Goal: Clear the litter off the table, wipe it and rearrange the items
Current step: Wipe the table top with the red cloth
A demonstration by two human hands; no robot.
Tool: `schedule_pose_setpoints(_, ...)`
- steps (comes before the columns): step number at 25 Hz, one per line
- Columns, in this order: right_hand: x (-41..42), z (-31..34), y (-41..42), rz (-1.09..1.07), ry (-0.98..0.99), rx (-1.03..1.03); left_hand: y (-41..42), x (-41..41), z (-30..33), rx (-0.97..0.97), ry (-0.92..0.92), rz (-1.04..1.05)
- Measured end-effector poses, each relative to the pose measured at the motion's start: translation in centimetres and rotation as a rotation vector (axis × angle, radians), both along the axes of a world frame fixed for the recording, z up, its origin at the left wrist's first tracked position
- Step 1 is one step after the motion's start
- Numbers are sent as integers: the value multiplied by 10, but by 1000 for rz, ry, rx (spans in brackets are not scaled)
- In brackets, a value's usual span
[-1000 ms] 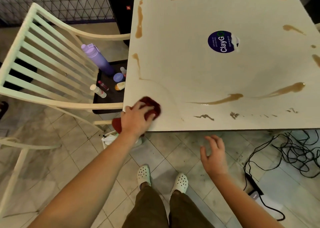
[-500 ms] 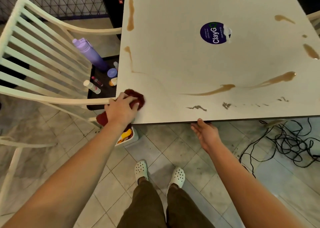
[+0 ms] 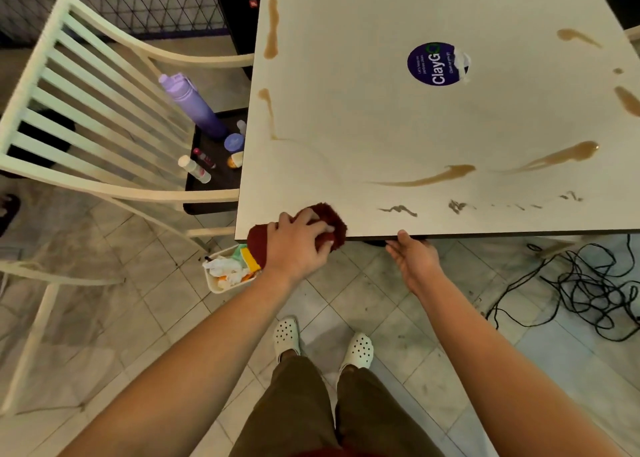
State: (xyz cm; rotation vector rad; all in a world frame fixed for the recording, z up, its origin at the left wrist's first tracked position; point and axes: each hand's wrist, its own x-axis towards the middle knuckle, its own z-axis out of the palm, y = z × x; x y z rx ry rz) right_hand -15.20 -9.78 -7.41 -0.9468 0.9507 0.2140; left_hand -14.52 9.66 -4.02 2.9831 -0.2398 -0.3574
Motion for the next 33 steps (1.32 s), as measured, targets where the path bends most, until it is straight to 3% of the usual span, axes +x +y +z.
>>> schedule_pose_setpoints(5, -3, -1, 1, -1, 16, -2, 68, 43, -1, 1, -24, 389)
schedule_pose_setpoints(8, -4, -7, 1, -44, 17, 26, 61, 54, -2, 83, -75, 454)
schedule_pose_setpoints(13, 6, -3, 32, -283, -27, 106, 12, 48, -8, 70, -104, 167)
schedule_pose_setpoints(17, 28, 1, 76, -436, 185, 14, -4, 74, -13, 66, -40, 27)
schedule_pose_setpoints(25, 38, 16, 130, -411, 310, 32, 6, 176, -16, 10, -115, -123)
schedule_pose_setpoints(27, 44, 18, 126, -269, 397, -22, 25, 213, -13, 9, -94, -29)
schedule_pose_setpoints(30, 32, 40, 108, 415, 462, -196, 61, 218, -12, 11, -99, 81)
schedule_pose_setpoints(32, 27, 55, 104, 842, 390, -474, 79, 188, -15, -2, -161, 119)
schedule_pose_setpoints(33, 31, 56, 108, 939, 276, -696, 82, 168, -15, -7, -185, 117)
